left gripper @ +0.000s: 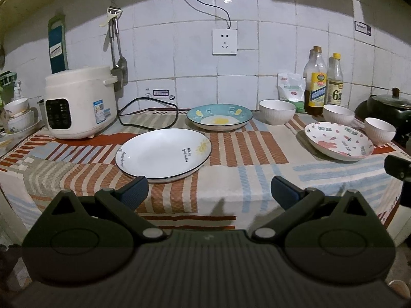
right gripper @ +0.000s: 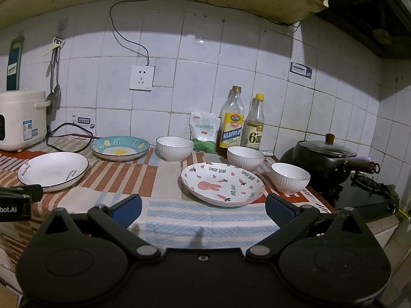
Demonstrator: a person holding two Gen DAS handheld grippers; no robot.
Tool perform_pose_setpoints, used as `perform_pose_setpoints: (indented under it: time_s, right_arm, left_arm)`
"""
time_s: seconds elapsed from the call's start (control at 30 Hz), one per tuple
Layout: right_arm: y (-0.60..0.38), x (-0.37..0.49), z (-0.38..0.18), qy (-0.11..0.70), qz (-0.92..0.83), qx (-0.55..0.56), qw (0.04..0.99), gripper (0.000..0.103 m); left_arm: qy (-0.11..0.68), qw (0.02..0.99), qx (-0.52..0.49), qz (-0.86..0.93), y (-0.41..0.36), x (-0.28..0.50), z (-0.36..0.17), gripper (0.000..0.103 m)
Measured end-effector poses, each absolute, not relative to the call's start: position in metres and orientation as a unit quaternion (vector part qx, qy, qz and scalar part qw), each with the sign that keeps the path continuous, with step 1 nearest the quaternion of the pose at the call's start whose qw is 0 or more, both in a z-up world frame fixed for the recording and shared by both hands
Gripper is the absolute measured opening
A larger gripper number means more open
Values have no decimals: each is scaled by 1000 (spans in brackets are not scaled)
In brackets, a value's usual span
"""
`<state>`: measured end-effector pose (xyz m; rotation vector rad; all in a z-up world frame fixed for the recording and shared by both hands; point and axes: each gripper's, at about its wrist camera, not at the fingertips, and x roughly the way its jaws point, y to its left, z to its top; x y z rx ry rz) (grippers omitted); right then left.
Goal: Organize plates and bowls
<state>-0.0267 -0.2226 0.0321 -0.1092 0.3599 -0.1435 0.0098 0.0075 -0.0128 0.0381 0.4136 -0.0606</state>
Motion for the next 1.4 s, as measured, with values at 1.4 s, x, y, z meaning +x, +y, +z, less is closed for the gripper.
perform_pose_setpoints:
  time_s: [1.4]
  right_arm:
    - [-224,-33,30,156,-82,-69,982,103]
  left_arm:
    - [150,986,26,-63,3,-6,-10,103]
